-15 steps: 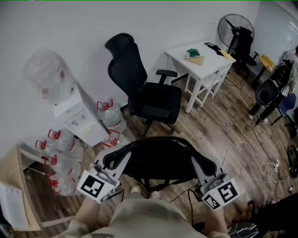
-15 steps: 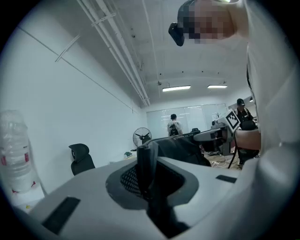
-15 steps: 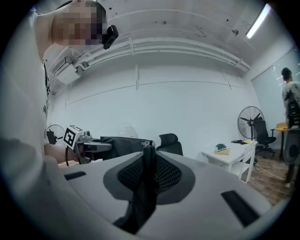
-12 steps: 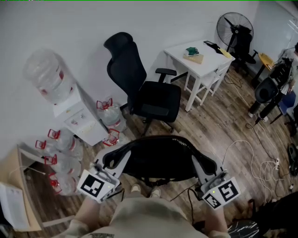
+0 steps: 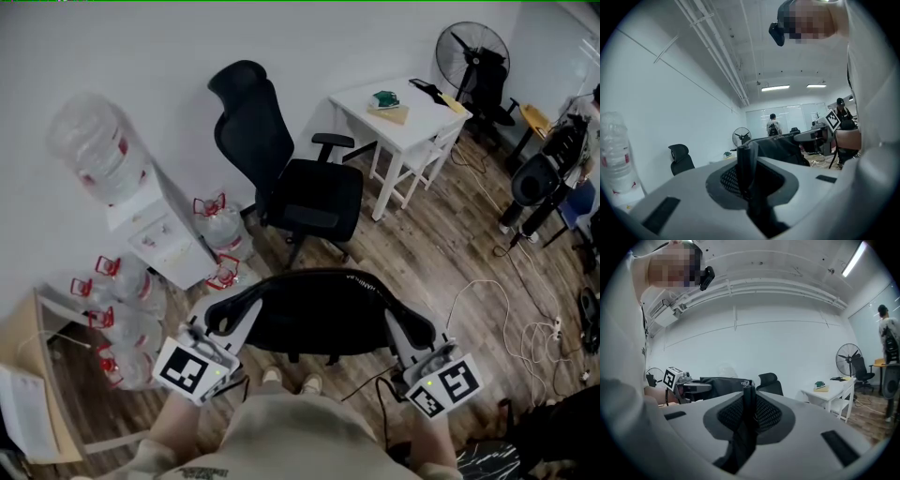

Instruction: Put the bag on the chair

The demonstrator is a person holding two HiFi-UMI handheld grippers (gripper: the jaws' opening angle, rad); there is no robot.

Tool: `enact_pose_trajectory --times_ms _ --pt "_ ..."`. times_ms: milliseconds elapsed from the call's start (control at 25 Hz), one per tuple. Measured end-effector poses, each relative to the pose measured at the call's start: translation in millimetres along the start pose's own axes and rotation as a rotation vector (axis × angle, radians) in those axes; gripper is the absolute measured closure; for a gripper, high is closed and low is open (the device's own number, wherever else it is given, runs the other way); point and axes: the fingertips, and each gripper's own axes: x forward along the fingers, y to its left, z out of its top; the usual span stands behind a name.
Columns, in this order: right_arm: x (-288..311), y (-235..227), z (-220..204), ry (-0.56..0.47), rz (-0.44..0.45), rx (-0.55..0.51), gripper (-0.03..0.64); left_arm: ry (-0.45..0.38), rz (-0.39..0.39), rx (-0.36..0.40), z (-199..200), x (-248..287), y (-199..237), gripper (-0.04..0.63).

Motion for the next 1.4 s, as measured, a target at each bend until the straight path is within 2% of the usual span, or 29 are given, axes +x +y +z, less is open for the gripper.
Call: enact_pose_trajectory --times_ms 760,1120,1400 --pt "-21 -16 -2 -0.021 -0.023 -0.002 0.551 -0.011 -0.021 -0.006 -4 16 -22 0.535" --pt "0 -48 -17 -0.007 -0.047 0.003 0.551 -0.012 -0.035 0.001 -19 54 -6 0.535" --pt "40 -80 -21 0.008 -0.046 0.006 0.551 -0.002 -0.028 -0.011 -27 90 26 0.535"
